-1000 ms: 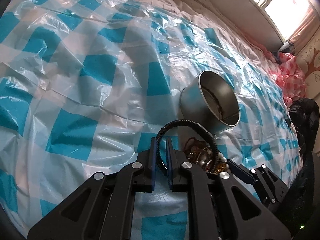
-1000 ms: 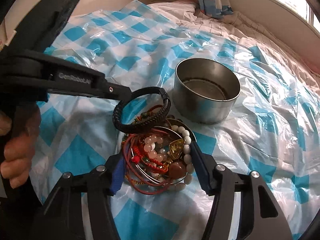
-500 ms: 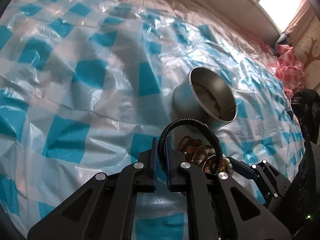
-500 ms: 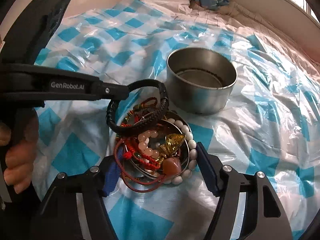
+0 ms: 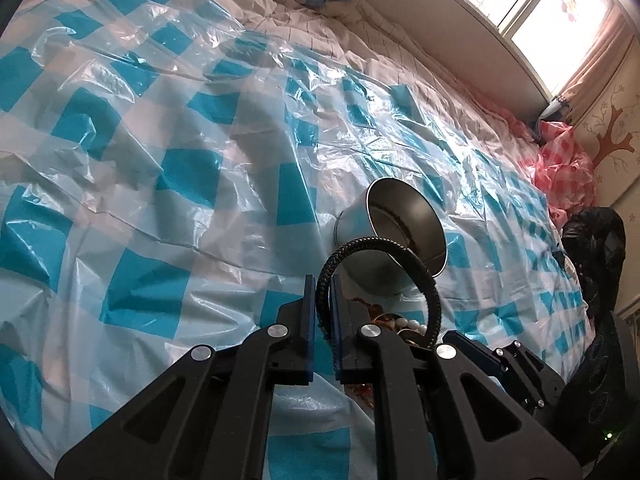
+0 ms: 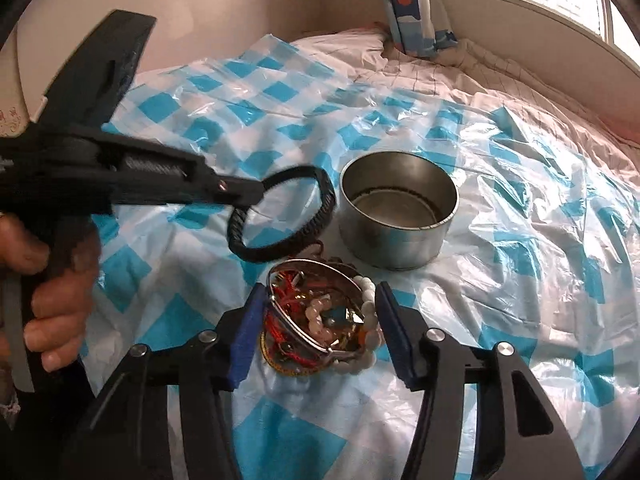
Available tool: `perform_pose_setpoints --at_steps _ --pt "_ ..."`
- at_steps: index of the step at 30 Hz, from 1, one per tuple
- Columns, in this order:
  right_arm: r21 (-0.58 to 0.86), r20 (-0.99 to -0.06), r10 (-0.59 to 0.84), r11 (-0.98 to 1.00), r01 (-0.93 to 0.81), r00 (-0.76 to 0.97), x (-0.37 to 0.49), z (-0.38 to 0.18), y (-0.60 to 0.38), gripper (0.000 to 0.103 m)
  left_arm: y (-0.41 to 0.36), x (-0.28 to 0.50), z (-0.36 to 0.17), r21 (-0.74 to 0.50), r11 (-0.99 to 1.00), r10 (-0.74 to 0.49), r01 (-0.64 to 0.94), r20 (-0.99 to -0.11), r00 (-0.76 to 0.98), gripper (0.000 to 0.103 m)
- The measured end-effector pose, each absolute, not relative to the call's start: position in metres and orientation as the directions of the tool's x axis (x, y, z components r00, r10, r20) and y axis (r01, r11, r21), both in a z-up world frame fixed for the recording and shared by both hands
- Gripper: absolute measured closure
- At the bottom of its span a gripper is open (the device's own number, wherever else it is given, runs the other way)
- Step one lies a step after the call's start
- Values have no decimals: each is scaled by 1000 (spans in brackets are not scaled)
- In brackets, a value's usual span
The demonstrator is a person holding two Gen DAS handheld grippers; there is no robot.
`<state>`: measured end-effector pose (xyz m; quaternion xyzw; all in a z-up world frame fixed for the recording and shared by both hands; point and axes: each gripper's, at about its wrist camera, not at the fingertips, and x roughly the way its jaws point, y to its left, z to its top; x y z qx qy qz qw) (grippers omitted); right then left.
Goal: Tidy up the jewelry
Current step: 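Lift the black bracelet with the left tool while the right tool reaches into the pile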
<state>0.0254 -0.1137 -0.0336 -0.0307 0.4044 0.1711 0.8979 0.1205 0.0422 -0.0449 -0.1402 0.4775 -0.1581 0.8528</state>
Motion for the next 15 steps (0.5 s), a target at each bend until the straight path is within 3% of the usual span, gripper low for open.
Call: perform_pose_setpoints --at_steps 3,4,5,15 --pt "108 -753 297 936 -336 587 27 -38 -116 43 44 121 -47 -391 912 -400 127 -775 489 97" --pt "114 -763 300 934 -338 572 28 -41 -116 28 44 121 -48 -391 912 -400 127 -776 488 97" --pt "108 -771 294 935 -339 565 28 -43 -114 20 44 121 -48 -389 912 -399 127 -777 487 97" --pt "92 -766 286 935 -342 575 33 -45 -108 19 44 123 -55 -380 918 -385 110 -793 472 97"
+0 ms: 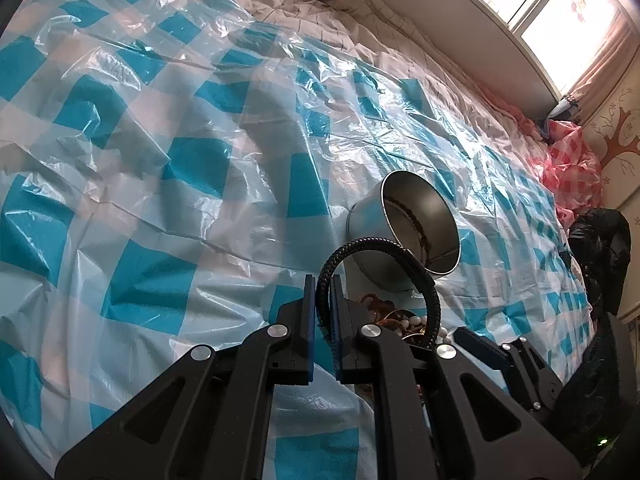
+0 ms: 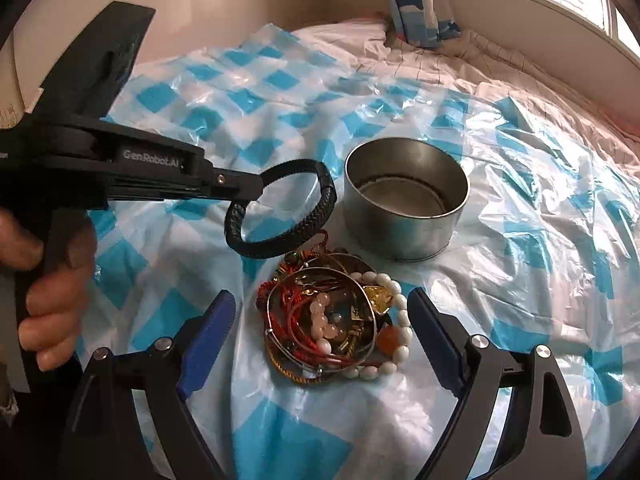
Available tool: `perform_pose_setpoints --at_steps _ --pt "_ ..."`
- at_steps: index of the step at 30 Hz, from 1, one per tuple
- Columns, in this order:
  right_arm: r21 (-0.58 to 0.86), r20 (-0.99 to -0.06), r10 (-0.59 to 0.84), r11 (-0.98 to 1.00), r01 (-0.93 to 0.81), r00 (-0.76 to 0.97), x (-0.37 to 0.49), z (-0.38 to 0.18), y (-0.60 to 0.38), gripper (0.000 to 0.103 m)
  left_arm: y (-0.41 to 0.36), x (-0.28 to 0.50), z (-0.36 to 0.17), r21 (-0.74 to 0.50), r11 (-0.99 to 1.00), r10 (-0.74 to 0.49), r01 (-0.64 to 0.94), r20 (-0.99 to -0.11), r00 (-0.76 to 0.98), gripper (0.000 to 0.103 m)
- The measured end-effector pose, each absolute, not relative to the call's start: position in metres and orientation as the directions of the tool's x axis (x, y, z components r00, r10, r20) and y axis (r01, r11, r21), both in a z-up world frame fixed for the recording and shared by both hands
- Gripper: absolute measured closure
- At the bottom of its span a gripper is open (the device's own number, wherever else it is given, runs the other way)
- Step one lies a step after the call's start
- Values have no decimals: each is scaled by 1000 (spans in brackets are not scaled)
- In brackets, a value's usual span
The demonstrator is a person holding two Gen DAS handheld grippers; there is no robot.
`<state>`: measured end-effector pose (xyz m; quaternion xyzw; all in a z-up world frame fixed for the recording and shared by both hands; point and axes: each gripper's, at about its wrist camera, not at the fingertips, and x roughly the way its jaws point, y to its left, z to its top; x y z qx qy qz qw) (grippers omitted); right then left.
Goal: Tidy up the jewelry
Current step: 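Lift the black bracelet with the left tool while the right tool reaches into the pile, then grasp a thin silver bangle with the right tool while the left tool carries the black bracelet over the tin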
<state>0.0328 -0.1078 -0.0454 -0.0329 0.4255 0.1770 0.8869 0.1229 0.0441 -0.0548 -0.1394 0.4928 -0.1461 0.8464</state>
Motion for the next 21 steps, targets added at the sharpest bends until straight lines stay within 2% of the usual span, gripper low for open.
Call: perform_pose_setpoints --at_steps 4,6,7,21 --pt "46 -792 253 932 -359 556 39 -55 -96 22 41 124 -58 -373 922 -378 108 -801 464 97" --pt "22 -803 231 933 -360 549 40 -60 -93 33 40 124 -60 -372 922 -377 107 -805 459 97" --pt "18 -802 228 933 -359 552 40 -59 -94 45 40 125 -60 -372 922 -377 107 -805 458 97" --pt "45 -754 273 929 -368 598 21 -39 -103 46 43 128 -66 -368 925 -370 94 -815 445 96"
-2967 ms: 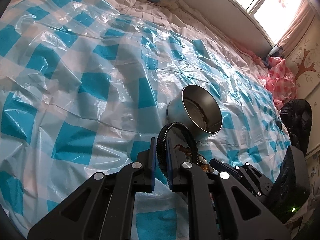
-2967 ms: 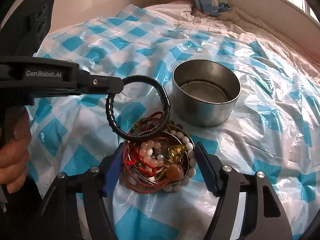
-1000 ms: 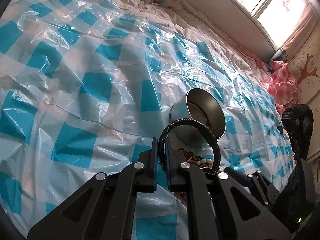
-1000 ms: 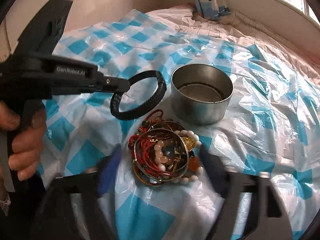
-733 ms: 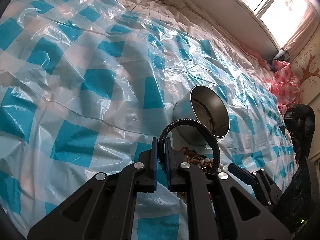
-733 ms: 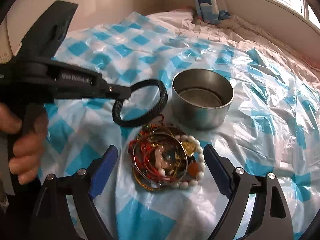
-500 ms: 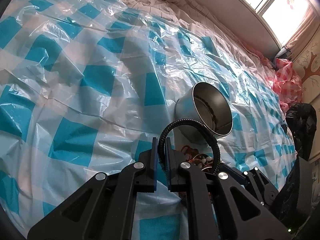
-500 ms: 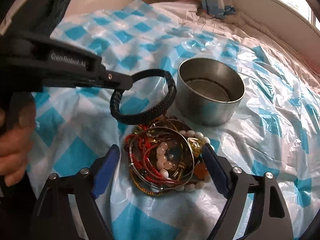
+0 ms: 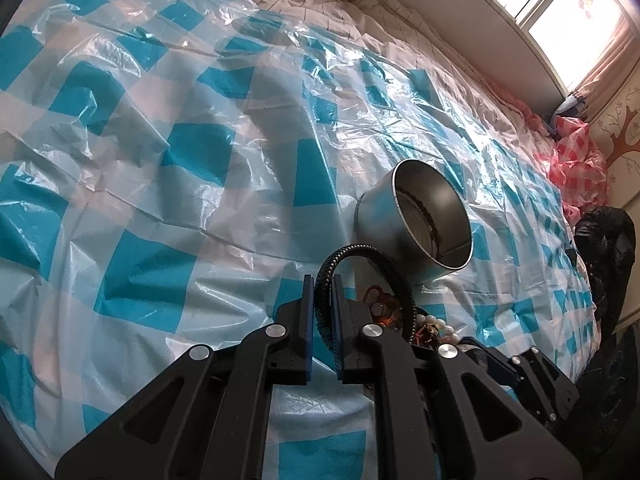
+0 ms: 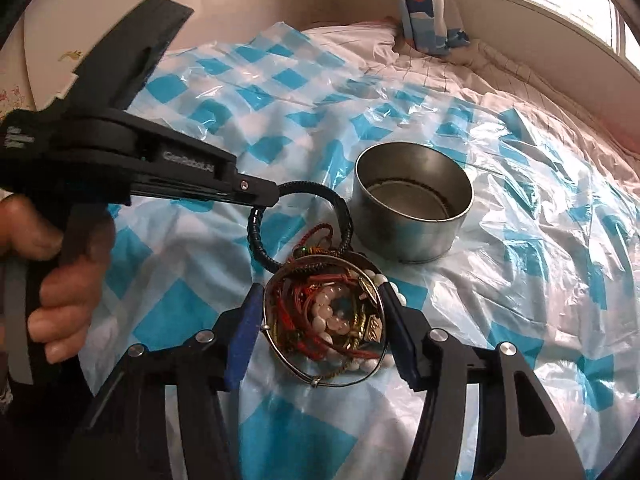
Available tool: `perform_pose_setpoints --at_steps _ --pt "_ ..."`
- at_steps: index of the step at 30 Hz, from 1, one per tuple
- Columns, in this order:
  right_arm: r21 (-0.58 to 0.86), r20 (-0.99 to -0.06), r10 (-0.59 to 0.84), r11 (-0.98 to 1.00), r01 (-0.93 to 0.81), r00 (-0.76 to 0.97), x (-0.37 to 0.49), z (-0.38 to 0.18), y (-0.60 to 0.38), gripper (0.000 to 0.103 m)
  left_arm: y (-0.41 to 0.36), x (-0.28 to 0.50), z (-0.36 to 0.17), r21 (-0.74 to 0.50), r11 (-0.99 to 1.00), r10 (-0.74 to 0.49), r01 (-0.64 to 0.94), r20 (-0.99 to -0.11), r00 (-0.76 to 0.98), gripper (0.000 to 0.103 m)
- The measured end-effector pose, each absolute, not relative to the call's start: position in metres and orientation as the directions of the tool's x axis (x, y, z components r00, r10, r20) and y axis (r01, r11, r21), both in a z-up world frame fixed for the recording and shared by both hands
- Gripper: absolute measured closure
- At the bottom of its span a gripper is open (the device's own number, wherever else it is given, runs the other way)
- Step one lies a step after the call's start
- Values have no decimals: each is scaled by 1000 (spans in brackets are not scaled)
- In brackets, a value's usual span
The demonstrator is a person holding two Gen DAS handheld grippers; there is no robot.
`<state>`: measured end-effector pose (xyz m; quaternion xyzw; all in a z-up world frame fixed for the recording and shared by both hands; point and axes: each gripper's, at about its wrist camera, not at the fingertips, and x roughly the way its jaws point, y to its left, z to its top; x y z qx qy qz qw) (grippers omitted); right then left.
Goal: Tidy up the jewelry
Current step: 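Grasp a thin silver bangle with the right tool while the left tool carries the black bracelet over the tin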
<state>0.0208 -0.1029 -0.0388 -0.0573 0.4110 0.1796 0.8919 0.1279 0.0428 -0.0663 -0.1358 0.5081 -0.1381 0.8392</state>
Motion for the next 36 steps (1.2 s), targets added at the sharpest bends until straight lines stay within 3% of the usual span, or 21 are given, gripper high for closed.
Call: perform_pose_setpoints --at_steps 12,25,36 --pt "94 -743 276 945 -313 609 26 -37 -120 46 27 135 -91 -299 950 -310 91 -871 381 96" --pt "117 -690 245 966 -229 681 30 -24 -142 46 35 125 -39 -339 926 -376 165 -786 491 97" --pt "98 -622 203 978 -183 756 54 1 -159 46 -17 160 -23 -323 917 -398 233 -778 486 97"
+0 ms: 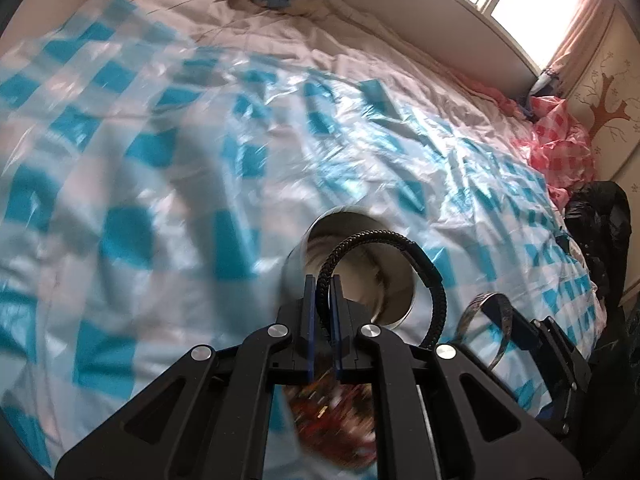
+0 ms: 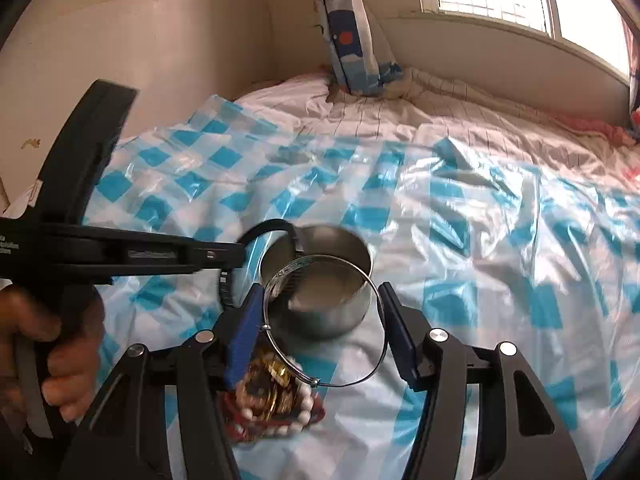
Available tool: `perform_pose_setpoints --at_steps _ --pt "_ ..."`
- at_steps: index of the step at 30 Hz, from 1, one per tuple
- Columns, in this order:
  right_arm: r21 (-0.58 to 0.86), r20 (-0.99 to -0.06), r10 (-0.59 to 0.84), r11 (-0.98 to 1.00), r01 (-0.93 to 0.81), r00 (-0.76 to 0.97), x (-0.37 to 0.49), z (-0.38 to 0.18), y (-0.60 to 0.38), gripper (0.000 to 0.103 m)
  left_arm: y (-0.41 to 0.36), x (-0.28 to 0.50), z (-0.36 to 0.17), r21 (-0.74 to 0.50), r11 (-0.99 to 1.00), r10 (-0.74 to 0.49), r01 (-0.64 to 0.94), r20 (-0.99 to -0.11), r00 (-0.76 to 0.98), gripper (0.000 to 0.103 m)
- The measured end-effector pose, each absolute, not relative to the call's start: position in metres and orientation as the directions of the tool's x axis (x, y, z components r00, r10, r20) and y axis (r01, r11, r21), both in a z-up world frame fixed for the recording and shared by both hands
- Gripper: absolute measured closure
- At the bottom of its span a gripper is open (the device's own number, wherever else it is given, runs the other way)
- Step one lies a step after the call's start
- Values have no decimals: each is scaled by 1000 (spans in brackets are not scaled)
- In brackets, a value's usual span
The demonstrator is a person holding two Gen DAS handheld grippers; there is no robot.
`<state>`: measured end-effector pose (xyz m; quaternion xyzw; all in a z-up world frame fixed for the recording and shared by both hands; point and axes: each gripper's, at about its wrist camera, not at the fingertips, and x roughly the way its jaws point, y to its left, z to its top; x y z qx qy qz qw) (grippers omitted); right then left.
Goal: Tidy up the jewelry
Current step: 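Grasp a thin silver bangle with the right tool while the left tool carries the black bracelet over the tin, then open both tools over the silver tin, dropping both bracelets inside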
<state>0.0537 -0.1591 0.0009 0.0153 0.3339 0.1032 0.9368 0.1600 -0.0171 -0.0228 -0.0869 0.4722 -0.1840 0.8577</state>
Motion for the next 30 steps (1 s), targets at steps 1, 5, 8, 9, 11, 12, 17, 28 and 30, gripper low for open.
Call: perform_pose_setpoints --at_steps 1,5,8,9,11,12,17,28,30 --pt "93 -619 200 979 -182 760 58 3 -159 46 -21 165 -21 -321 917 -399 238 -776 489 97" --pt "67 -606 188 980 -186 773 78 14 -162 46 -31 180 -21 -332 913 -407 236 -773 487 97" --pt "76 -601 182 982 -172 778 91 14 -170 46 -38 189 -29 -335 915 -403 225 -784 472 97" --pt "83 -600 181 983 -165 779 93 13 -173 46 -42 191 -32 -327 918 -397 226 -790 467 97" --pt "100 -603 183 983 -154 777 97 8 -179 46 -49 193 -38 -294 927 -371 232 -805 463 97" --pt "102 -609 183 983 -152 772 99 5 -181 46 -52 193 -40 -280 932 -359 232 -812 460 97" --pt "115 -626 189 982 -150 757 106 -3 -186 46 -53 195 -49 -242 946 -317 216 -833 454 97" --pt "135 -647 235 972 -195 725 127 -16 -167 46 -16 195 -40 -335 932 -357 134 -800 483 93" --pt "133 -650 242 970 -206 720 129 -18 -162 46 -3 195 -37 -358 927 -362 109 -785 502 92"
